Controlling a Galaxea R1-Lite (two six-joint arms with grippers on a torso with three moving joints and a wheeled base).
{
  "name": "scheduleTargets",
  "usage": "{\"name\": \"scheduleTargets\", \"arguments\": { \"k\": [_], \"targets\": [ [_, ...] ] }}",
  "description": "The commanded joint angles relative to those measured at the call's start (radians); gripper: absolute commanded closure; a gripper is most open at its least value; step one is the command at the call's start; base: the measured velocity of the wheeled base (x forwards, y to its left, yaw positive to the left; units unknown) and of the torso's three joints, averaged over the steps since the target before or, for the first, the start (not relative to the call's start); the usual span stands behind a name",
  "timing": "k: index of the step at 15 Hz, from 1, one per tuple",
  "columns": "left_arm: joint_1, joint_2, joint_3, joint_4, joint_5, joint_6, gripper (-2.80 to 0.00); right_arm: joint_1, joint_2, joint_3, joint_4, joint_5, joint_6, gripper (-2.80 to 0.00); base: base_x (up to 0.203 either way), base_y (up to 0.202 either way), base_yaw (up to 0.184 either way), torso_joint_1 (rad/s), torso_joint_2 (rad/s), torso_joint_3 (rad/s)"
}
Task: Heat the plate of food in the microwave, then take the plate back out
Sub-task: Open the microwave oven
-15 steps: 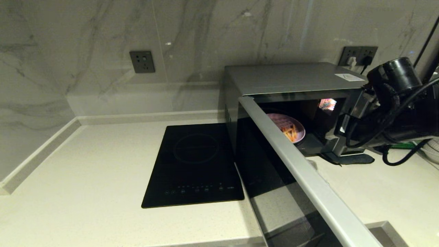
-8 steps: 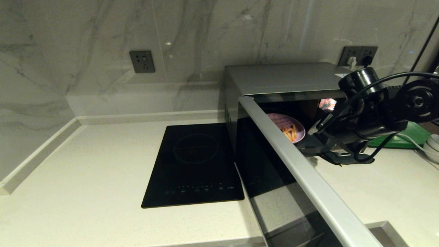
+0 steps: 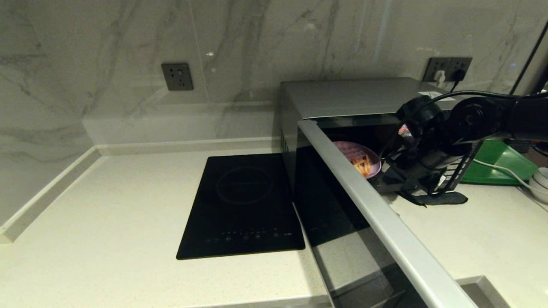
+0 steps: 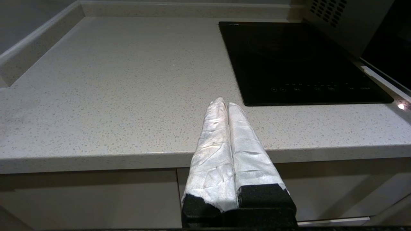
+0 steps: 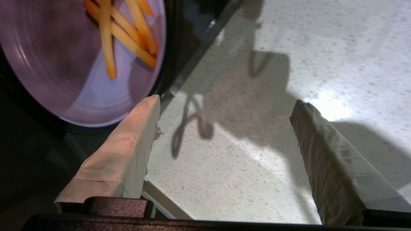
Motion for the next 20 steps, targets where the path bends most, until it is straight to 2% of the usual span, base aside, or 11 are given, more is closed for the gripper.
{"name": "scheduleTargets", "arguments": {
  "k": [1, 6, 12, 20],
  "targets": [
    [0.0, 0.001, 0.0, 0.0, 0.0, -0.001, 0.0, 0.004, 0.06, -0.053, 0.005, 0.007, 0.007, -2.8, 0.0, 0.0, 0.0, 0.0, 0.0, 0.0],
    [0.0, 0.001, 0.0, 0.0, 0.0, -0.001, 0.0, 0.003, 0.139, -0.095, -0.013, 0.043, 0.008, -2.8, 0.0, 0.0, 0.0, 0.0, 0.0, 0.0],
    [0.0, 0.001, 0.0, 0.0, 0.0, -0.001, 0.0, 0.003, 0.188, -0.099, -0.1, 0.046, 0.004, -2.8, 0.0, 0.0, 0.0, 0.0, 0.0, 0.0],
    [0.0, 0.001, 0.0, 0.0, 0.0, -0.001, 0.0, 0.003, 0.205, -0.099, -0.102, 0.043, -0.001, -2.8, 0.0, 0.0, 0.0, 0.0, 0.0, 0.0]
  ]
}}
